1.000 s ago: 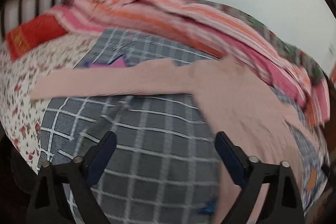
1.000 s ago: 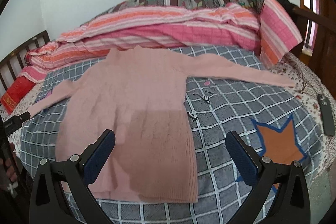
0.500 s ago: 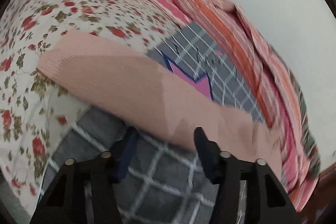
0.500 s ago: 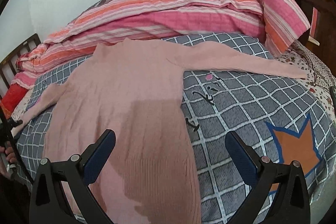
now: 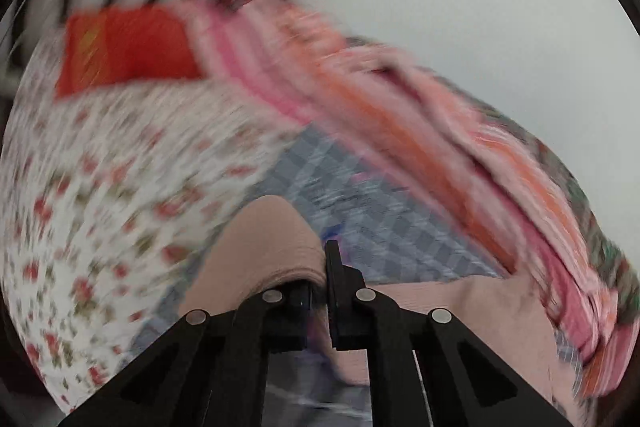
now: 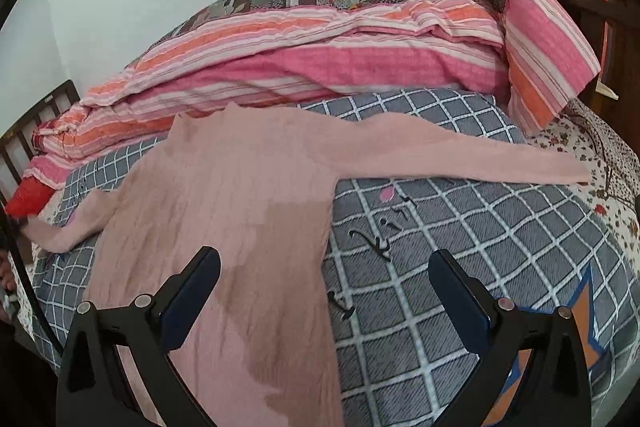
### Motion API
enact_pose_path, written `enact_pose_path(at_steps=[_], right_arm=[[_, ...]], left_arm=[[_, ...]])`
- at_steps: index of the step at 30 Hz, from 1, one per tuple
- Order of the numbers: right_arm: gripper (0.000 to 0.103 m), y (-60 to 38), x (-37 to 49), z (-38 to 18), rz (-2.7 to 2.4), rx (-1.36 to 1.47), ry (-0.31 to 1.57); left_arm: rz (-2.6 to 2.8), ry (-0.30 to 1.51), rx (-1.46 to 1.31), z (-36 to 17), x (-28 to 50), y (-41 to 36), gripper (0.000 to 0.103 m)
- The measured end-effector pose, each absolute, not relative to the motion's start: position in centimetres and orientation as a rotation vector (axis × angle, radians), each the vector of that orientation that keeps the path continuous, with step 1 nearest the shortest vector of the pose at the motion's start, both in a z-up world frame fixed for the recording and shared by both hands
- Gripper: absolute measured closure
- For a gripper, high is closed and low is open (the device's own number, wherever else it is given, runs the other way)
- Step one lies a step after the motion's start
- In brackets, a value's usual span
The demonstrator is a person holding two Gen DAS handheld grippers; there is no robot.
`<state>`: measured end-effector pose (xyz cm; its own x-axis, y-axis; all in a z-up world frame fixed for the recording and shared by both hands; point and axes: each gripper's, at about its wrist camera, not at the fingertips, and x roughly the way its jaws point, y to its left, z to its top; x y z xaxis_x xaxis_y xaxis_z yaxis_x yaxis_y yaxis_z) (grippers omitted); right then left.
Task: Fold small clothes
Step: 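Grasp the sweater sleeve cuff with the left gripper, then fold the held sleeve across the sweater body with the left gripper, then release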
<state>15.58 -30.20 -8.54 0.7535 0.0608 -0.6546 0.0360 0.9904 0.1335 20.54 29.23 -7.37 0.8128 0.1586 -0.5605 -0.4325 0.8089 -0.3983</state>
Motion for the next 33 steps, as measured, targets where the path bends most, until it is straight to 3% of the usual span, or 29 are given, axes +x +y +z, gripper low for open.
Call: enact_pose_path(at_steps=[8, 16, 20, 23, 25, 27, 33], right_arm=[[0.001, -33.6, 15.9, -6.3, -0.005, 0.151, 0.661], [0.001, -37.1, 14.4, -5.8, -0.081, 0.148, 0.655], [0.001, -37.7, 14.2, -6.3, -0.086, 0.145, 0.676], [0.001, -37.3, 14.8, -6.9, -0.068, 0.14, 0.687], [0.001, -36.6, 15.6, -7.4, -0.047, 0.138, 0.7], [0.001, -35.9, 16.6, -7.8, -0.013, 0.142, 0.708], [0.004, -33.0, 20.3, -9.9, 0.089, 0.181, 0.745]], left_arm=[[-0.023, 0.485, -0.312, -0.6, 28.2, 10.4, 0.096], [-0.266, 0.6, -0.182, -6.0, 33.0, -7.8, 0.096], [-0.276, 0.67, -0.162, -8.8, 33.3, -11.0, 0.095], [-0.293, 0.759, -0.243, -9.7, 33.6, -10.7, 0.068], [-0.288, 0.746, -0.269, -9.2, 33.0, -9.3, 0.042], [-0.254, 0.681, -0.246, -8.2, 32.4, -7.4, 0.031], [-0.023, 0.639, -0.083, -8.4, 30.1, 1.9, 0.028]])
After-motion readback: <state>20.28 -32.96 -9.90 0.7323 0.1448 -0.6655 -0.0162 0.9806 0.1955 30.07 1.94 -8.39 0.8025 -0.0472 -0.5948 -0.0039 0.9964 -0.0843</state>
